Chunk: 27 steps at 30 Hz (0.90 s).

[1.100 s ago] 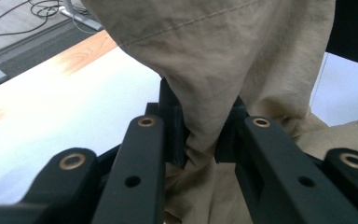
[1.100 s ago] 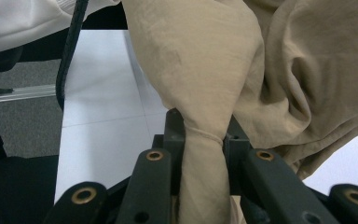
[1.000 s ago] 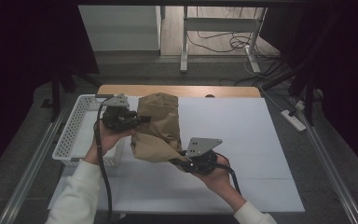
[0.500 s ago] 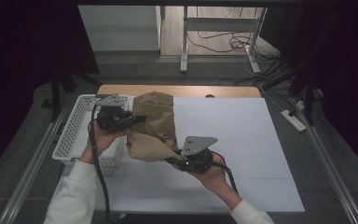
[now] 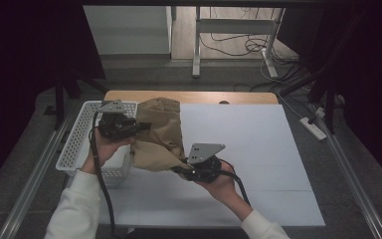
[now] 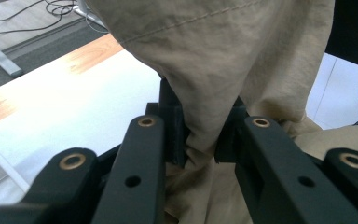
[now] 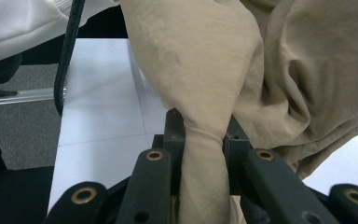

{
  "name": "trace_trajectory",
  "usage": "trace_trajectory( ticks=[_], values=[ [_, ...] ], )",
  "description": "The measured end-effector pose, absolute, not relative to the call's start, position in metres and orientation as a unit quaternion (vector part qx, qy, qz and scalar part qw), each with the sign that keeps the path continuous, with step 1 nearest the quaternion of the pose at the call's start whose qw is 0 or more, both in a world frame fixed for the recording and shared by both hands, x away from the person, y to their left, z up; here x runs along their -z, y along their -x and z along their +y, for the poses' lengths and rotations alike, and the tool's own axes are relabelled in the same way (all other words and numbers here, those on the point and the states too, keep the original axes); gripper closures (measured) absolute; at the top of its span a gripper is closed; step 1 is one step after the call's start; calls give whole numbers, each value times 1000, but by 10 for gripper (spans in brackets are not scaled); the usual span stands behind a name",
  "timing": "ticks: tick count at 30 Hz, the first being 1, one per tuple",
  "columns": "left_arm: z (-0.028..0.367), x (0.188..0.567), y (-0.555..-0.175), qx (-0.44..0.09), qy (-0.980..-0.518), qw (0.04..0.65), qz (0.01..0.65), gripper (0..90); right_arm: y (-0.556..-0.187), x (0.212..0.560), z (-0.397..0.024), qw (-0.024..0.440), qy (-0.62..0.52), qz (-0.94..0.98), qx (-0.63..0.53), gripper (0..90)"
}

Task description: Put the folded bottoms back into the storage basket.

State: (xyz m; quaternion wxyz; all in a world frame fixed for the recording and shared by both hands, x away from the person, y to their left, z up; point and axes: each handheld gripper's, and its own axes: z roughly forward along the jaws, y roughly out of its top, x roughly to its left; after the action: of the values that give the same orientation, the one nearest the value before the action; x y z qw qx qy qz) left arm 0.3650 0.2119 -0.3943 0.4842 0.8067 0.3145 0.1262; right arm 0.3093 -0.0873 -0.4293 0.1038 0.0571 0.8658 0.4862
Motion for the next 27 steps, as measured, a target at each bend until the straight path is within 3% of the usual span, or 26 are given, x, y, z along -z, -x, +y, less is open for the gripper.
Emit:
trace_trajectory(
  ticks=[27],
  values=[
    [248,389,-358,-141,-788,492,343,767,-316,423,-57,103,-39,860,-498,769]
  ],
)
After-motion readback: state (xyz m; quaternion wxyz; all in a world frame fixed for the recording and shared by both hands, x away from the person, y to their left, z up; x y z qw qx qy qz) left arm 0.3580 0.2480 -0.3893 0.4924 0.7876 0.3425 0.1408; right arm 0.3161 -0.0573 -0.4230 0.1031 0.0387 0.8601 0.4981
